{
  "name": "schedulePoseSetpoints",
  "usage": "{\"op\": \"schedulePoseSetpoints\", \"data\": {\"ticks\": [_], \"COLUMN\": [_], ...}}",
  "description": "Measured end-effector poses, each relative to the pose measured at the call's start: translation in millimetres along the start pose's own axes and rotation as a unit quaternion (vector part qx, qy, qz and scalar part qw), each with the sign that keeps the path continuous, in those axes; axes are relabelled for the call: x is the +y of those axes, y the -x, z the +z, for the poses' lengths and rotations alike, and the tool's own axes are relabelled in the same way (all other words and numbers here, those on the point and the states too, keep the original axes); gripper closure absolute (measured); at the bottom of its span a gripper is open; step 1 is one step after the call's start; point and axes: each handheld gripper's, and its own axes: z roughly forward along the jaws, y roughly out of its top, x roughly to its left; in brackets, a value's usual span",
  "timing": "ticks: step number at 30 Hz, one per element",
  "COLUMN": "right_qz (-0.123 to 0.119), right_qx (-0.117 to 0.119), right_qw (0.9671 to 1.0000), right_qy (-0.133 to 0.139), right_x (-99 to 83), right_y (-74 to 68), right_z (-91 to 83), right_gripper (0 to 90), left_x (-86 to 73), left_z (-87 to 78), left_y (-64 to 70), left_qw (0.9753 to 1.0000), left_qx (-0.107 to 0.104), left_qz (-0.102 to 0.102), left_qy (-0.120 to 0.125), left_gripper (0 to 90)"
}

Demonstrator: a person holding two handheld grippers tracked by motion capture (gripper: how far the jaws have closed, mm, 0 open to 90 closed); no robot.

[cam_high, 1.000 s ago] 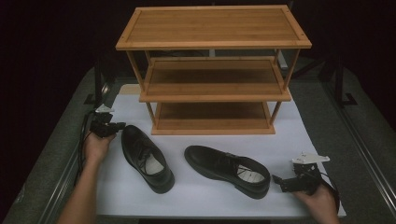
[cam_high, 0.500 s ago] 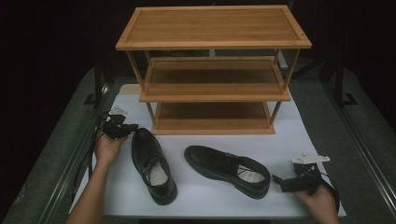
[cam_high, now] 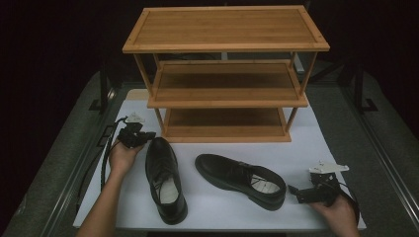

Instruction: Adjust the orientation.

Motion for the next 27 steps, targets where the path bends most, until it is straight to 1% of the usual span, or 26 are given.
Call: {"op": "schedulePoseSetpoints", "data": {"ticks": [1, 3, 4, 7, 8, 9, 11, 16, 17, 18, 19, 20, 22, 25, 27], "right_qz": [0.0, 0.0, 0.0, 0.0, 0.0, 0.0, 0.0, 0.0, 0.0, -0.001, -0.001, 0.0, 0.0, 0.001, 0.0], "right_qx": [0.0, 0.0, 0.0, 0.0, 0.0, 0.0, 0.0, 0.0, 0.0, 0.0, 0.0, 0.0, 0.0, -0.001, -0.001], "right_qw": [1.0, 1.0, 1.0, 1.0, 1.0, 1.0, 1.0, 1.0, 1.0, 1.0, 1.0, 1.0, 1.0, 1.0, 1.0], "right_qy": [0.0, 0.0, 0.0, 0.0, 0.0, 0.0, 0.0, -0.001, -0.001, -0.001, -0.001, 0.0, 0.0, -0.001, -0.001], "right_x": [0.0, -0.1, 0.0, 0.0, 0.0, 0.0, 0.0, 0.1, 0.1, 0.0, 0.0, 0.0, 0.0, 0.0, 0.0], "right_y": [0.0, 0.0, 0.1, 0.0, 0.0, 0.0, -0.1, -0.2, -0.2, -0.1, -0.1, -0.2, -0.2, -0.3, -0.3], "right_z": [0.0, 0.0, 0.0, 0.0, 0.0, 0.0, 0.0, -0.1, -0.1, -0.1, -0.1, -0.1, -0.1, -0.2, -0.1], "right_gripper": [0.0, 0.0, 0.0, 0.0, 0.0, 0.0, 0.0, 0.0, 0.0, 0.0, 0.0, 0.0, 0.0, 0.0, 0.0], "left_x": [0.0, -2.5, -6.4, -15.4, -19.1, -22.8, -31.0, -49.1, -49.1, -56.1, -56.1, -63.7, -72.7, -84.4, -89.6], "left_z": [0.0, -7.3, -17.6, -32.2, -36.7, -41.0, -48.2, -64.2, -64.2, -71.1, -71.1, -78.0, -84.0, -87.9, -88.3], "left_y": [0.0, -0.9, 0.0, 4.7, 7.2, 9.8, 15.8, 33.2, 33.2, 40.5, 40.5, 48.0, 56.3, 70.1, 77.0], "left_qw": [1.0, 1.0, 1.0, 0.9999, 0.9999, 0.9999, 0.9998, 0.9997, 0.9997, 0.9996, 0.9996, 0.9996, 0.9995, 0.9996, 0.9992], "left_qx": [0.0, 0.004, 0.007, 0.007, 0.003, 0.002, -0.005, -0.019, -0.019, -0.023, -0.023, -0.026, -0.03, -0.027, -0.037], "left_qz": [0.0, -0.002, -0.005, -0.009, -0.012, -0.01, -0.013, -0.01, -0.01, -0.011, -0.011, -0.008, -0.009, 0.005, 0.009], "left_qy": [0.0, -0.003, 0.003, 0.007, 0.009, 0.009, 0.013, 0.011, 0.011, 0.011, 0.011, 0.01, 0.008, -0.007, -0.011], "left_gripper": [90.0, 90.0, 90.0, 90.0, 90.0, 90.0, 90.0, 90.0, 90.0, 90.0, 90.0, 90.0, 90.0, 90.0, 90.0]}}
